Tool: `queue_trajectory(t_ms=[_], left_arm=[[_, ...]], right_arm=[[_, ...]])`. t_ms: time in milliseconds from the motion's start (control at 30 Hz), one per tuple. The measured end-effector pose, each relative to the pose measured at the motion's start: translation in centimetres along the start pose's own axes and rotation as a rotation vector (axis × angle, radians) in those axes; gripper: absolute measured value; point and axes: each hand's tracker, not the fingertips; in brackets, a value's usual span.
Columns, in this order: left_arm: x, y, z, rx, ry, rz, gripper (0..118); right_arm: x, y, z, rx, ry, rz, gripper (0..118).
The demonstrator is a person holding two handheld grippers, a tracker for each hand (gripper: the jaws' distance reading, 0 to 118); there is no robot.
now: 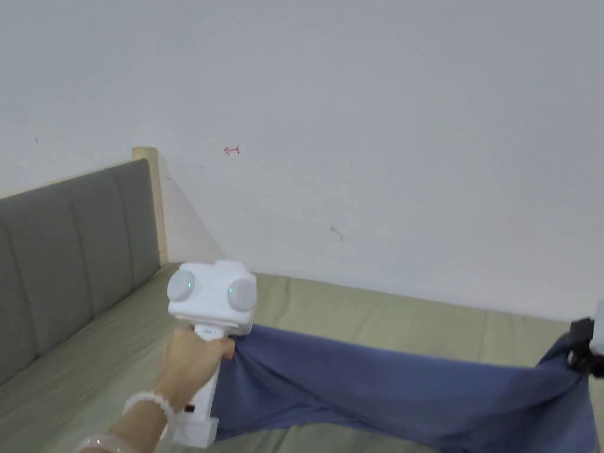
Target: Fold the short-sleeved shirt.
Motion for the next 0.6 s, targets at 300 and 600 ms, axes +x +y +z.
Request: queue_trajectory(t_ms=[300,600], left_arm=[[-0.8,-10.0,-2.7,-0.134,-0.008,-0.056,6],[-5.9,-19.4,8.4,-0.071,-0.077,-0.200,6]], right_arm=[[3.4,-9.2,-5.1,-0.166,-0.009,0.016,4],[4.3,-19.6,7.7,-0.090,0.080,0.057,4]])
